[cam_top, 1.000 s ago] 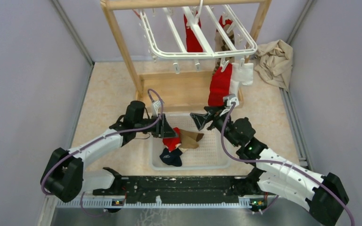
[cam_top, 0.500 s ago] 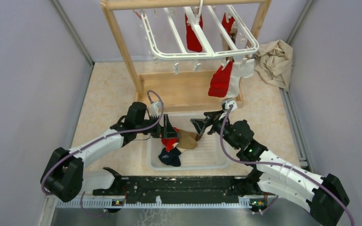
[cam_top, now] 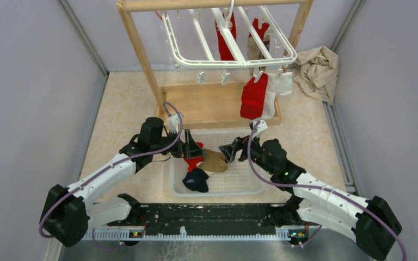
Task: Remove the socks clipped to the hanger
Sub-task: Place the sock in the bin.
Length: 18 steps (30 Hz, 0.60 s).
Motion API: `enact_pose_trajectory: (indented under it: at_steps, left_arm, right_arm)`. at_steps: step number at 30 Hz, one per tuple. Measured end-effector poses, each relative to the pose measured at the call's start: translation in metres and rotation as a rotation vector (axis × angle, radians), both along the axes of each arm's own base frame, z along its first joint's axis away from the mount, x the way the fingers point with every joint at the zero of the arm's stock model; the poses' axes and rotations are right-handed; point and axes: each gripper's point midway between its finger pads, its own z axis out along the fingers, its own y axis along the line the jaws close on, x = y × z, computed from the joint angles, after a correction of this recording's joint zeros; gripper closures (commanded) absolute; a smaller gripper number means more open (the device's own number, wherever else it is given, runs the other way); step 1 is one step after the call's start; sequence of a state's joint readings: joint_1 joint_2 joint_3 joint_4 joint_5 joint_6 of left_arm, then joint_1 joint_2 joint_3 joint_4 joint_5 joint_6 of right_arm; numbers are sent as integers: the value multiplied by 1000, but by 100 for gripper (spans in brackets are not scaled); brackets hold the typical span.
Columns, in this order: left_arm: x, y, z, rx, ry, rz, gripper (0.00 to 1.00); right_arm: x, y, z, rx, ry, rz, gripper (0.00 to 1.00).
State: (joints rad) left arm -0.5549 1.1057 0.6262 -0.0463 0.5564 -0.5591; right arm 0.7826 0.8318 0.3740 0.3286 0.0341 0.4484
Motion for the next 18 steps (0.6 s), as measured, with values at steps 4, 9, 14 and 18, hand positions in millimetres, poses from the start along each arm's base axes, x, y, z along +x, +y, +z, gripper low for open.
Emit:
enact_pose_trajectory:
  at_steps: [4,9,14,18]
  left_arm:
    - [1,1,-1,5,5,12,1]
    - [2,3,9,-11,-22,28,1]
    - [2,5,21,-30,-59,40,1]
    - [1,6,26,-39,-73,48,1]
  right_arm:
    - [-5,3,-20,-39,66,24,18]
    - [-8,4,-22,-43,78,40,18]
    - [-11,5,-25,-45,95,53,18]
    - [-13,5,-28,-48,111,57,18]
